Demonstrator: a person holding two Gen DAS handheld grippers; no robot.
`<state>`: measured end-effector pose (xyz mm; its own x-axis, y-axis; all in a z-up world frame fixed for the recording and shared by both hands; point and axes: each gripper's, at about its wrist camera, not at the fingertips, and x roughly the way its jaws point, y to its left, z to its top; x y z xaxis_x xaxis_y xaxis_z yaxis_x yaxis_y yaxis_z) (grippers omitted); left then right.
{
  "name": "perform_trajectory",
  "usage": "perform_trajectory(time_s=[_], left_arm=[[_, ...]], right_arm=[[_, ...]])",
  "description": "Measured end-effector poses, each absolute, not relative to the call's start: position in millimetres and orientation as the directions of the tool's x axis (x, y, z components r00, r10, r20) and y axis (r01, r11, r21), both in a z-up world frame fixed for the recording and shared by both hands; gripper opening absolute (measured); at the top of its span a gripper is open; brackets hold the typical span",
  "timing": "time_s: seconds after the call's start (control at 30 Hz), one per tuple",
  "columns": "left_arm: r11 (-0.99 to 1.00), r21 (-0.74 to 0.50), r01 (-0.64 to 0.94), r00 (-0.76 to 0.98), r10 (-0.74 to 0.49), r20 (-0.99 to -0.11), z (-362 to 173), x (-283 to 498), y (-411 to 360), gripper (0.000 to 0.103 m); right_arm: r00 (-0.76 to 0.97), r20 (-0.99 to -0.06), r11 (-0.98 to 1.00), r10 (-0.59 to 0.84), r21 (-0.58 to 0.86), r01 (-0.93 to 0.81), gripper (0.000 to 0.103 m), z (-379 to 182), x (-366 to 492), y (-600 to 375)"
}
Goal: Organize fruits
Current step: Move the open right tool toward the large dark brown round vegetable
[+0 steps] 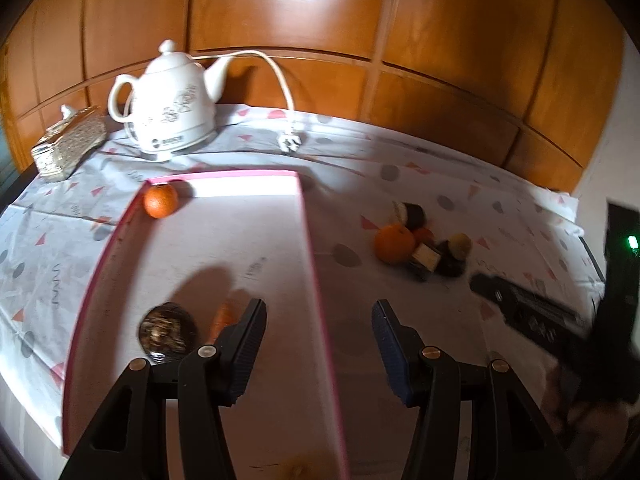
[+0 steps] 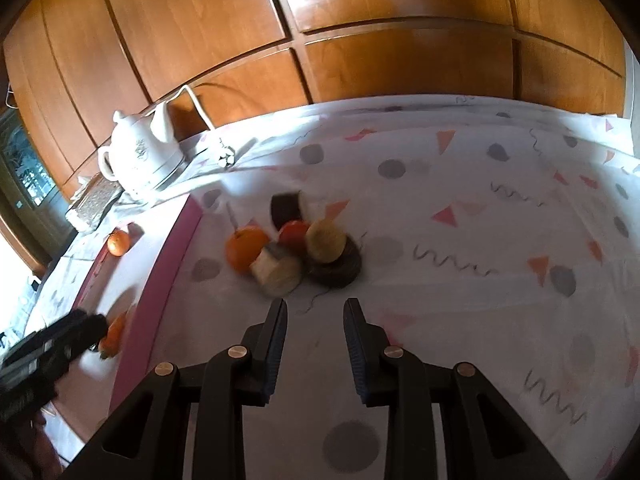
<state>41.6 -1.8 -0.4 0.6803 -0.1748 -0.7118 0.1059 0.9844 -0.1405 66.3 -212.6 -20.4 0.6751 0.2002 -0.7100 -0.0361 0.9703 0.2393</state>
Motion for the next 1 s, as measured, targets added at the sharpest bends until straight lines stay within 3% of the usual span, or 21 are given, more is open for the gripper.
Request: perform_trajectory(time_s=[0.5, 1.0], left_arm=[[0.972, -0.146, 0.186, 0.646, -0.233, -0.727, -8, 46, -33, 0.056], [0.963, -0.176, 0.205, 0.613, -0.267, -0.744, -12, 64, -53, 0.058]], right_arm=[[0.69, -0.711, 0.986, 0.136, 0.166, -0.023, 0.029, -26, 105, -207], [0.683, -0.724, 0.964, 0.096, 0.238, 0.118, 0.029, -38, 102, -250]])
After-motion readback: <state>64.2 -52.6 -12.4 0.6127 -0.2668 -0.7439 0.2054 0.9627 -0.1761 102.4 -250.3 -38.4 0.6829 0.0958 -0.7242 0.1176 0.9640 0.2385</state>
